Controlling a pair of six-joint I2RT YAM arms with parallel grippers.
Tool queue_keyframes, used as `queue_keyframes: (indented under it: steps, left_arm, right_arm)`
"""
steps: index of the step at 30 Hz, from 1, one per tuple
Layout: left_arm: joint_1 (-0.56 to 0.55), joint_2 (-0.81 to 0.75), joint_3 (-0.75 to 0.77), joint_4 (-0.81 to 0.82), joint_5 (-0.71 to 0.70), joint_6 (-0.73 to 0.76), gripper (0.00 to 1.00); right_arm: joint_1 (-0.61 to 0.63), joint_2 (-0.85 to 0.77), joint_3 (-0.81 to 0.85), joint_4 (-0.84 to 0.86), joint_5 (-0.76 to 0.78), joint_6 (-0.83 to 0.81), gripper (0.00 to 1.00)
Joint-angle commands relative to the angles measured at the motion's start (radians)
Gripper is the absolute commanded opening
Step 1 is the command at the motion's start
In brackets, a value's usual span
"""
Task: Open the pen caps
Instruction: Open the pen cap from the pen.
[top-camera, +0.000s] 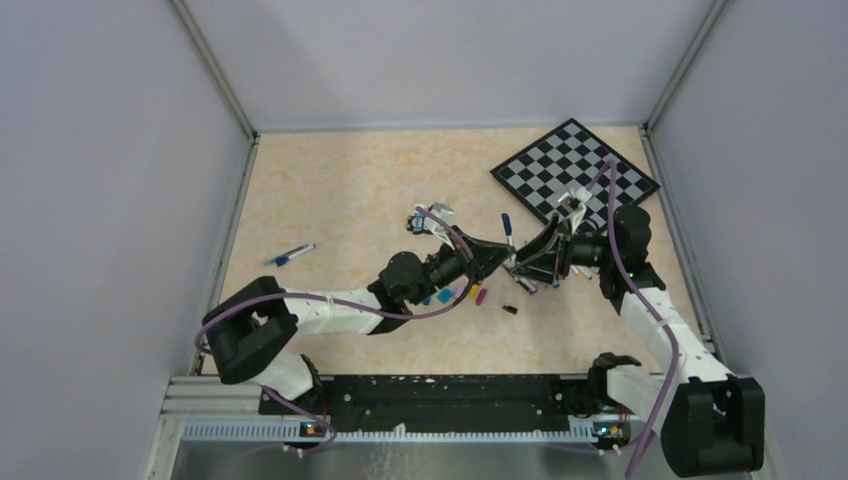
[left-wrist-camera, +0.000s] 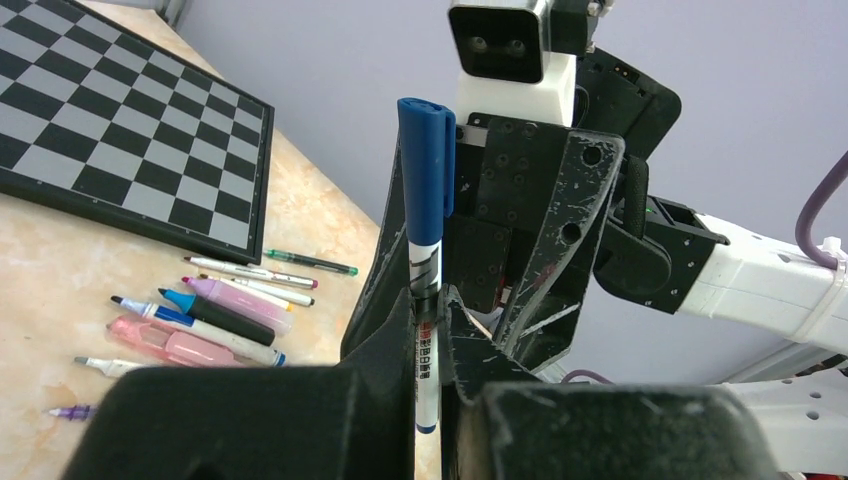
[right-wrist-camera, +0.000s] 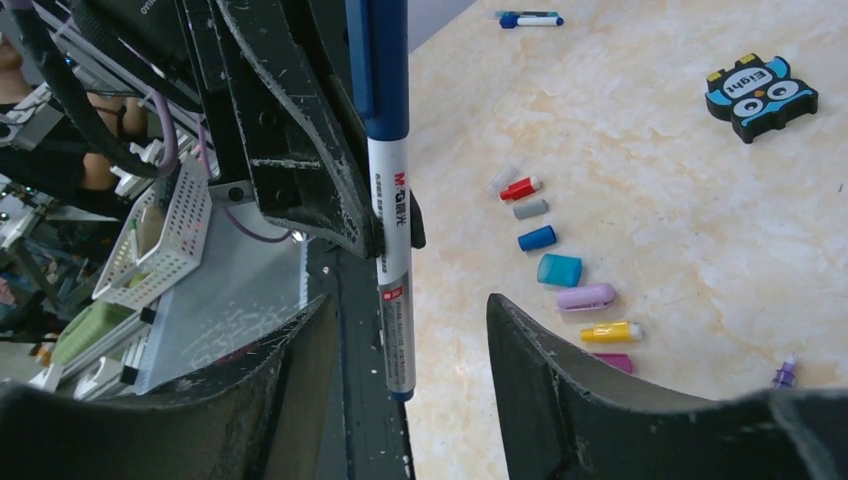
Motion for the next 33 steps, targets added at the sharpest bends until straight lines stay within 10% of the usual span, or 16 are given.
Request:
queue_keyframes:
  steps: [1,5,8,18,23,33]
  left_arm:
    - [-0.021,0.018,0.051,0.074,-0.043,0.042,0.00]
    - [-0.029,0.031,0.063,0.077,-0.042,0.044,0.00]
    - [-0.034,0.032,0.070,0.065,-0.039,0.052,0.07]
    - [-0.002,-0.146,-0.026,0.048,0.006,0.180,0.98]
    - [0.134,-0.151,-0.017,0.062,0.298,0.037,0.99]
    - [0.162,-0.017,0.073,0.171,0.458,-0.047,0.79]
  right_arm:
    - [0.028,0.001,0.000,0.112,0.007,0.080,0.52]
    - [0.039,0.012,0.006,0.116,0.007,0.081,0.33]
    - [0.038,0.018,0.012,0.133,-0.009,0.081,0.02]
    - [0.038,0.014,0.027,0.076,-0.136,-0.049,0.00]
    - [0.045,0.016,0.019,0.076,-0.177,-0.059,0.00]
    - [0.084,0.034,0.023,0.064,-0.206,-0.074,0.00]
